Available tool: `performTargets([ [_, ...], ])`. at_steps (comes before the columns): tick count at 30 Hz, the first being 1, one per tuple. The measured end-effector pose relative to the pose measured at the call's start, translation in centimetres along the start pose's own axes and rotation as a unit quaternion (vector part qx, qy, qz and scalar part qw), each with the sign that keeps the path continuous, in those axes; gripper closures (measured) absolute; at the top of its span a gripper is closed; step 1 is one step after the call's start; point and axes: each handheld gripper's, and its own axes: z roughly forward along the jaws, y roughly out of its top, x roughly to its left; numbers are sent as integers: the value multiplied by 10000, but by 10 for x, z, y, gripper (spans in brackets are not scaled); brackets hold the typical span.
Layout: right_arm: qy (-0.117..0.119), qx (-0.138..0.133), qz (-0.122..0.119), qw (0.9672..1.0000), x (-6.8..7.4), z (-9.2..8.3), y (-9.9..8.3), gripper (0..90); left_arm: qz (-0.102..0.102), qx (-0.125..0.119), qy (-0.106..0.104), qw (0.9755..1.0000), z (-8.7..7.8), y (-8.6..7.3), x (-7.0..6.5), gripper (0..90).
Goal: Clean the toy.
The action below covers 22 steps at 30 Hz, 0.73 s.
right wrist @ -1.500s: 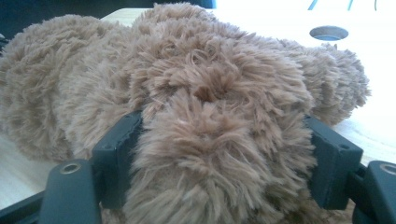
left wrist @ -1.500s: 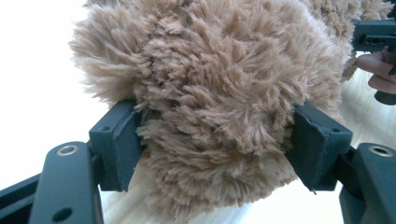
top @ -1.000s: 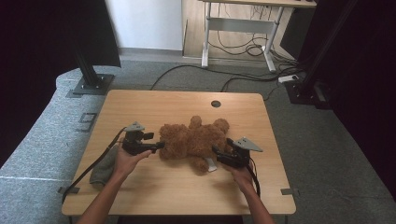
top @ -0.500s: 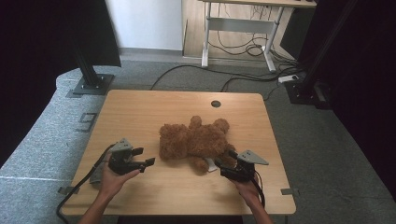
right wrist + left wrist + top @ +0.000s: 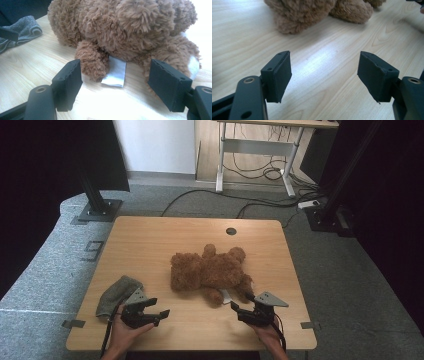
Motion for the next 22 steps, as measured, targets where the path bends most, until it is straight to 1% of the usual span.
performTargets([
  [3,31,35,44,10000,1,0,-4,269,-30,-33,9,10000,-1,-5,-2,271],
  [5,61,101,66,9999,1,0,-7,271,-41,-25,21,10000,-2,-9,-3,271],
  [9,107,143,104,9998,2,3,-9,273,-25,19,61,10000,-2,-14,-3,272],
  [12,114,189,52,9997,3,5,-9,273,-39,10,66,10000,-1,-13,-1,272],
  [18,101,159,92,9998,2,5,-9,274,-16,10,84,10000,-1,-13,0,272],
  [22,84,143,96,9998,1,5,-9,274,-36,-4,90,10000,-2,-13,1,272],
])
